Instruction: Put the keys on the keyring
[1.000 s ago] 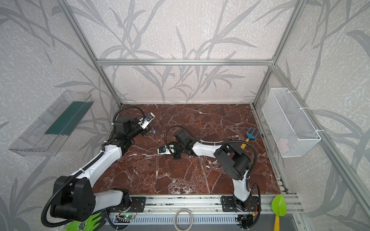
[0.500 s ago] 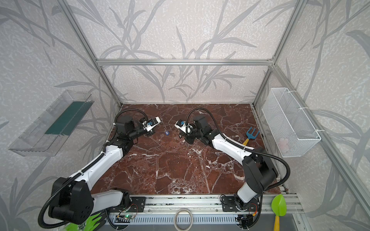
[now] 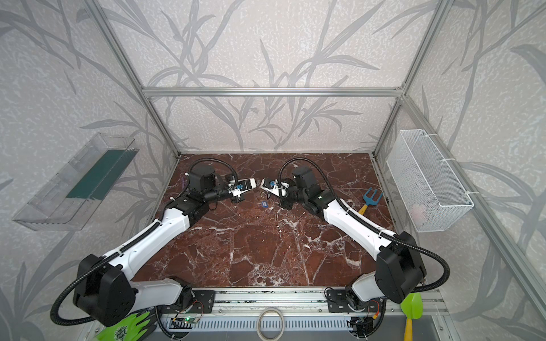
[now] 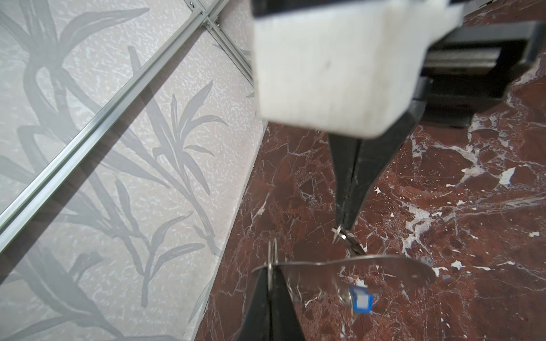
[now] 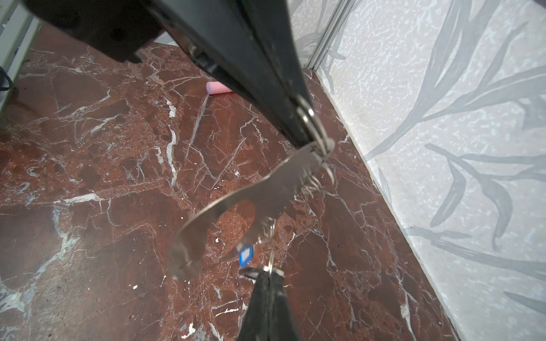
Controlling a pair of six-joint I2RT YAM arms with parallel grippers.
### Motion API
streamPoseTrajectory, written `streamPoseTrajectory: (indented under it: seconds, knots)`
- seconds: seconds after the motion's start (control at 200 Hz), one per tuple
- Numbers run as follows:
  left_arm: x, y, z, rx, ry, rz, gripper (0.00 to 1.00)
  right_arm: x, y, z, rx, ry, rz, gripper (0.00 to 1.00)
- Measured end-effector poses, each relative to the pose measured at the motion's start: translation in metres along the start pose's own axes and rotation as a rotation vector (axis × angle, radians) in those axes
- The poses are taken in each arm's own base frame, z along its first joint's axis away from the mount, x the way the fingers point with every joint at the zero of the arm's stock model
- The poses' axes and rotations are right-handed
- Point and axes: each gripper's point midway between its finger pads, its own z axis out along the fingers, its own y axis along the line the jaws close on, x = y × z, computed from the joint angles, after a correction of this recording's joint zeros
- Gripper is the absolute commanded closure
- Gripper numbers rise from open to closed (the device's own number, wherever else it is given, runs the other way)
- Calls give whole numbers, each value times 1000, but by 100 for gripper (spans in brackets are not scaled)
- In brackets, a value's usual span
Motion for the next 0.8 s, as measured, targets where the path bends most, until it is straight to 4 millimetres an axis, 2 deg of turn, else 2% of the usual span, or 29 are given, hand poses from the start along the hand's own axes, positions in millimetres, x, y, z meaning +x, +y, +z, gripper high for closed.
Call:
streamPoseTrajectory:
  seconds: [0.36, 0.8]
  knots:
    - [0, -1, 3, 35, 50, -32, 100, -21, -8, -21, 54, -53, 45, 100]
    - [-4, -13, 14, 74, 89, -46, 100, -38, -8, -24, 37, -135, 149, 100]
